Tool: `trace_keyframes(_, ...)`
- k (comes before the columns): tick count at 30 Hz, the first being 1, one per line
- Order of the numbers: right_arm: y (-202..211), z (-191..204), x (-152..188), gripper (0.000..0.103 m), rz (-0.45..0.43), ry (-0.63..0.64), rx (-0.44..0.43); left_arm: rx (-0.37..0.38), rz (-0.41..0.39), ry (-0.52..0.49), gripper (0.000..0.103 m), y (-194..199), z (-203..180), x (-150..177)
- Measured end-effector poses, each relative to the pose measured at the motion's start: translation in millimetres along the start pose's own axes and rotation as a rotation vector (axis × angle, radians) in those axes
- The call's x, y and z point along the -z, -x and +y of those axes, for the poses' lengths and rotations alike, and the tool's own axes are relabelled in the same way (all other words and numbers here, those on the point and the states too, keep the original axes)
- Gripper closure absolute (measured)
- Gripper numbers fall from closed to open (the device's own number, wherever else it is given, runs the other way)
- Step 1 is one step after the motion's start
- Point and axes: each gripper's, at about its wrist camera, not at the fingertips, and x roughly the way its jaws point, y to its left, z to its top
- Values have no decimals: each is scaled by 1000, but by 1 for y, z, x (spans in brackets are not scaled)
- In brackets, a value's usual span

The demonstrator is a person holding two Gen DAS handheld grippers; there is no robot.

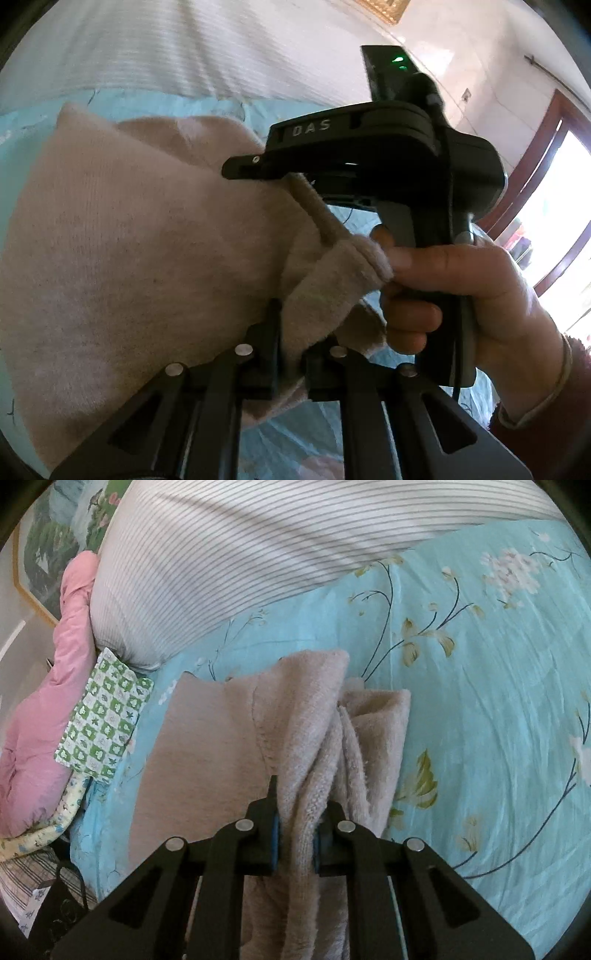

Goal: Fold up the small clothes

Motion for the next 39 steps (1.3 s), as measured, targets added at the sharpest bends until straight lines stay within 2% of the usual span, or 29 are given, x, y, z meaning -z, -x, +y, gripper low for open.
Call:
trace_keyframes(4,4,-7,3,83,-7,-13,-1,16,20,12,89,3,-3,3)
trace_keyframes(8,15,-8,8,75,-22,-23,39,46,60,-2,73,14,-4,10)
trace_keyframes(11,26,-5,11,55,-44,-24,53,67,75,6,58,33,-1,16)
trace_keyframes(13,34,-1,14,33,-62,-17,79,82,82,2,55,47,2,20)
trace_keyframes(14,37,-1,15,30,-67,-14,87,82,84,-5,53,54,3,23)
trace_keyframes(17,45,-2,18,29,-70,-20,62,80,77,-4,46,79,16,26)
trace_keyframes(20,45,-10,17,28,-60,-44,55,75,58,53,42,96,39,17)
trace_keyframes(23,40,-18,16,28,-34,-74,30,61,56,165,42,96,79,-7)
trace_keyframes(27,25,-27,14,28,16,-103,-25,107,63,289,42,93,116,-24)
trace_keyframes(32,17,-36,13,28,33,-146,-51,32,49,295,39,94,129,-43)
trace_keyframes(34,16,-35,13,28,34,-141,-54,29,44,304,33,98,135,-45)
trace_keyframes(35,15,-35,12,28,38,-134,-54,25,48,306,28,93,140,-50)
trace_keyframes(38,10,-37,11,28,52,-135,-50,4,80,316,28,76,153,-56)
trace_keyframes(39,9,-36,10,28,54,-137,-49,9,94,328,25,71,158,-56)
